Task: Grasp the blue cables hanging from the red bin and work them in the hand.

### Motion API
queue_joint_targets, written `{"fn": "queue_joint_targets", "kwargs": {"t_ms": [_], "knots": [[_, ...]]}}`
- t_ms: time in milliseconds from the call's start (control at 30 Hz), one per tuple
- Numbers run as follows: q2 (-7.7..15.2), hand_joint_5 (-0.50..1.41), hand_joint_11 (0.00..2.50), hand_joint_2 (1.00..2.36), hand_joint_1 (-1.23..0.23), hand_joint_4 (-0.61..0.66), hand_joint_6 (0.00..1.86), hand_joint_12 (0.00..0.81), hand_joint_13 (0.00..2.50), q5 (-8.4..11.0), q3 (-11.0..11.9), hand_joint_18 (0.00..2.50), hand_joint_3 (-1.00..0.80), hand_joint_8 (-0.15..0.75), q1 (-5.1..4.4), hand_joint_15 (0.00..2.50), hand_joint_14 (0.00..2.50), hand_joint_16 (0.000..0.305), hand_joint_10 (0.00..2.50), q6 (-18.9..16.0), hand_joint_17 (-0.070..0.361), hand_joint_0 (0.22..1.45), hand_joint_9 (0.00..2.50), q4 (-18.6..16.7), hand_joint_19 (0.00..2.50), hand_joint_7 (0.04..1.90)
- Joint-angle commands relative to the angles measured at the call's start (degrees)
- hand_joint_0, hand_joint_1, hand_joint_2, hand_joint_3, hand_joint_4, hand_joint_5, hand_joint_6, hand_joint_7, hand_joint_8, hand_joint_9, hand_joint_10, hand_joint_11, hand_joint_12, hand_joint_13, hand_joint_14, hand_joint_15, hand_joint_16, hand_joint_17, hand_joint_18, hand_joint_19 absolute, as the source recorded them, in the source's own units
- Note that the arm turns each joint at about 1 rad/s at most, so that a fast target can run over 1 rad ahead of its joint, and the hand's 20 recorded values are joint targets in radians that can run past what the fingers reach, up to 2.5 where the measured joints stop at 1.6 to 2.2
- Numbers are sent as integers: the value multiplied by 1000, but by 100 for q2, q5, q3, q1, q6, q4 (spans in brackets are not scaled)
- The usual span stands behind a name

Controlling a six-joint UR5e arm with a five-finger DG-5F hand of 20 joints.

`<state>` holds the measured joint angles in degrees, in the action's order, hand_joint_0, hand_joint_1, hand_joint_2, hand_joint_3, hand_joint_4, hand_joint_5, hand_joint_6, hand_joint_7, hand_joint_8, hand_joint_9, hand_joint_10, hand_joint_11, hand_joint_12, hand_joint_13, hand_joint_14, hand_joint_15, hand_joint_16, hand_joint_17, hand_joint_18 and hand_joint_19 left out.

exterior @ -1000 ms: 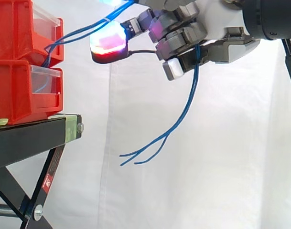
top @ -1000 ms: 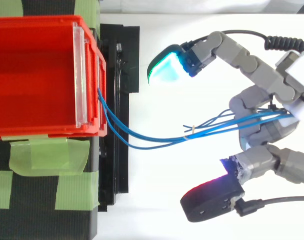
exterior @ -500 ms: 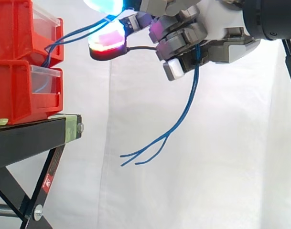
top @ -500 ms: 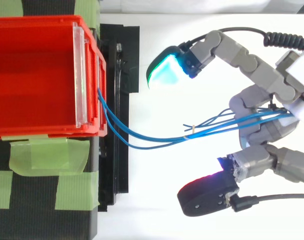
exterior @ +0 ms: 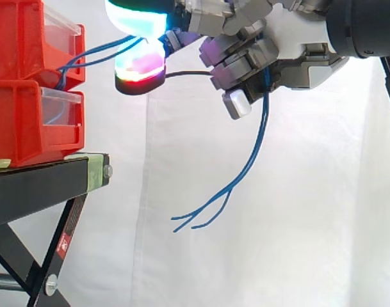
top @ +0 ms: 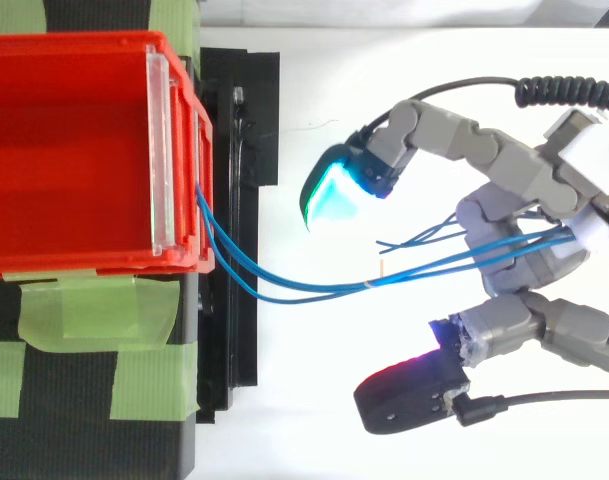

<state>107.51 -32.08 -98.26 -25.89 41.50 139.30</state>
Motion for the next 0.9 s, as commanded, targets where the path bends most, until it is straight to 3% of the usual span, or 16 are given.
{"fn": "queue_joint_targets", "kwargs": {"t_ms": [0,533,700,733,767,867], "knots": [[-2,151,2500,1000,-722,250,253,706,2097,-9,0,2500,-1000,580,5,2148,2500,210,2500,16,158,944,1706,1,766,1279],[-2,329,2500,1000,-681,269,185,706,2097,27,0,2500,-1000,580,14,2148,2500,210,2500,34,158,878,1706,-96,766,1375],[7,351,2500,1000,-678,268,155,706,2097,238,0,2500,-1000,580,5,2148,2500,210,2500,95,158,868,1706,-192,766,1396],[7,352,2500,1000,-679,267,153,706,2097,422,0,2500,-1000,580,5,2148,2500,210,2500,218,158,868,1706,-289,766,1398],[7,353,2500,1000,-679,269,152,706,2097,475,0,2500,-1000,580,5,2148,2500,210,2500,288,158,868,1706,-324,766,1399],[-2,358,2500,1000,-679,261,144,706,2097,492,0,2500,-1000,580,14,2148,2500,210,2500,385,158,893,1706,-386,766,1402]]}}
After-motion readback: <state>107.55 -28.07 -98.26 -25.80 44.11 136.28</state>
